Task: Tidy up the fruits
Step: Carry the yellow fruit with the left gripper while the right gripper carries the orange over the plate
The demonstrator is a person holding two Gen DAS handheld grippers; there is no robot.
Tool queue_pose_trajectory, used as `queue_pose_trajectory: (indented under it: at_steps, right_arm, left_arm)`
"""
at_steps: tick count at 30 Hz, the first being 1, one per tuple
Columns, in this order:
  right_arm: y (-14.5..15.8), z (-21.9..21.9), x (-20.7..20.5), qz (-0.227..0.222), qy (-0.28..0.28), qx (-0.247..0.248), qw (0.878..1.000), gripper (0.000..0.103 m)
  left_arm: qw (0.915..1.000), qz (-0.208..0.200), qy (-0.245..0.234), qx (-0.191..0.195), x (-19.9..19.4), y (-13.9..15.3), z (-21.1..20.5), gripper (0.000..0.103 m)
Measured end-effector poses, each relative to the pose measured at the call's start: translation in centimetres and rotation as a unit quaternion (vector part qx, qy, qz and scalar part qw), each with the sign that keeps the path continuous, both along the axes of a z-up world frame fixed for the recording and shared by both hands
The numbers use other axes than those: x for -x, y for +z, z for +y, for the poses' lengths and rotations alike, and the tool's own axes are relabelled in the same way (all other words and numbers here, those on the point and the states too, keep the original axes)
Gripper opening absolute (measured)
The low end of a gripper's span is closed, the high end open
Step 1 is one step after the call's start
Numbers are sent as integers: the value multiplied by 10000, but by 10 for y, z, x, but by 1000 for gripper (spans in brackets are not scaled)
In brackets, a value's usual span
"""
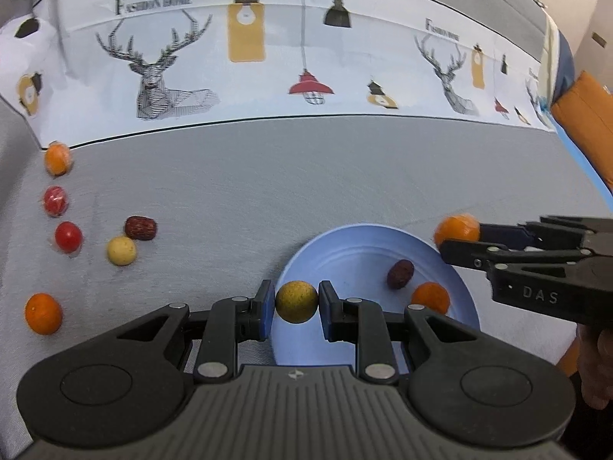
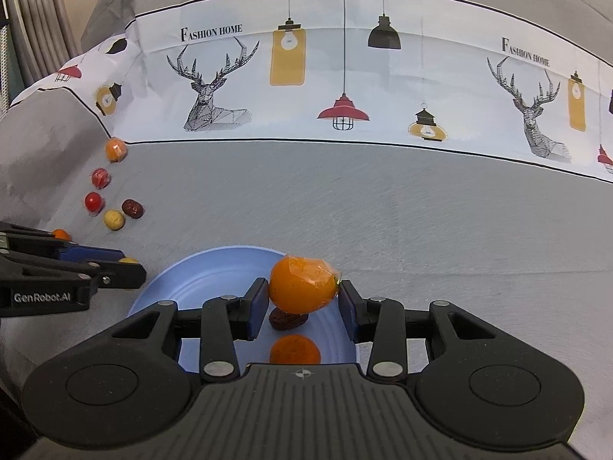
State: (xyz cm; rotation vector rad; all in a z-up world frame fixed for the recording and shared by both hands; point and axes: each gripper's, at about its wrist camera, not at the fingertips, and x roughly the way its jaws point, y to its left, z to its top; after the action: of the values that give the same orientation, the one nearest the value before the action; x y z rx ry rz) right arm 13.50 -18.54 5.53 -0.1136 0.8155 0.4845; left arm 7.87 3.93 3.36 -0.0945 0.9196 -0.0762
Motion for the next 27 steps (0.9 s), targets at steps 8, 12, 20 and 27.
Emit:
queue_pose_trajectory:
  at_steps: [8,12,20,27]
  right_arm:
    - [1,2,0,-4,167,8,9999,42]
    - [0,2,1,-2,208,22,9998,42]
    - [-1,4,1,2,296,57,9995,42]
    - [-2,6,3,9,345,95,9994,42]
  left_arm:
    - [9990,91,-443,37,2,-6,-16,27]
    - [9982,141,-578,27,3,-8,-21,27]
    - [9980,159,-611,35,4,-9,-23,27]
    - [9980,163,-616,30,4,-9,-23,27]
